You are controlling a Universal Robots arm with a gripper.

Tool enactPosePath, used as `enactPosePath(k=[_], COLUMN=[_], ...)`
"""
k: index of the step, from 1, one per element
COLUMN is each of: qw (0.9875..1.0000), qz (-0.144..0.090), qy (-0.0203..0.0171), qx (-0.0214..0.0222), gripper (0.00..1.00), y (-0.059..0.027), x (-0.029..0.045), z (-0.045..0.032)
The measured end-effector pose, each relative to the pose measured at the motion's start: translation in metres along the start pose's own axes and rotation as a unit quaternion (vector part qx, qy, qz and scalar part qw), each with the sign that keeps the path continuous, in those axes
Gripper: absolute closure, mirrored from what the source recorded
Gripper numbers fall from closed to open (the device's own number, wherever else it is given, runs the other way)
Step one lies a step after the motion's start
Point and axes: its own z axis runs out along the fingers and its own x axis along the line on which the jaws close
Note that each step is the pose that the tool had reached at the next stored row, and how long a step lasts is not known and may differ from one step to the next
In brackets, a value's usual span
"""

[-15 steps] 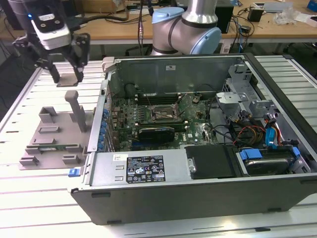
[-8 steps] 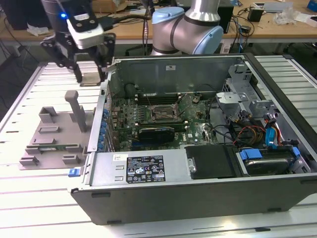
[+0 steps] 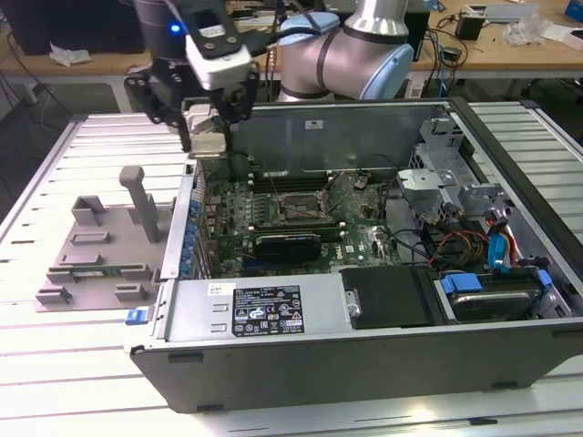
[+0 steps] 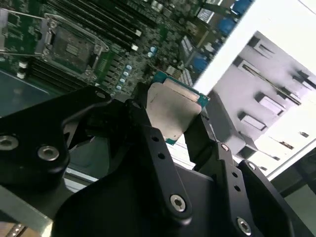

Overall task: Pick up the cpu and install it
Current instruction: 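Pick up the cpu and move it towards the insertion slot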

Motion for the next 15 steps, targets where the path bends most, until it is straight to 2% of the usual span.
enactPosePath(k=[3,4,5,9,13,15], qw=[1.0,1.0,1.0,1.0,1.0,1.0], qz=[0.0,0.0,0.0,0.0,0.0,0.0], qy=[0.0005,0.0009,0.0011,0.0018,0.0023,0.0029], qx=[0.0,0.0,0.0001,0.0,0.0,0.0], gripper=[0.46,0.46,0.46,0.46,0.46,0.46], y=[-0.0013,-0.0019,-0.0023,-0.0036,-0.0046,-0.0054], x=[-0.0181,-0.0289,-0.0351,-0.0584,-0.0767,-0.0934], z=[0.0001,0.0,0.0,0.0002,0.0003,0.0003])
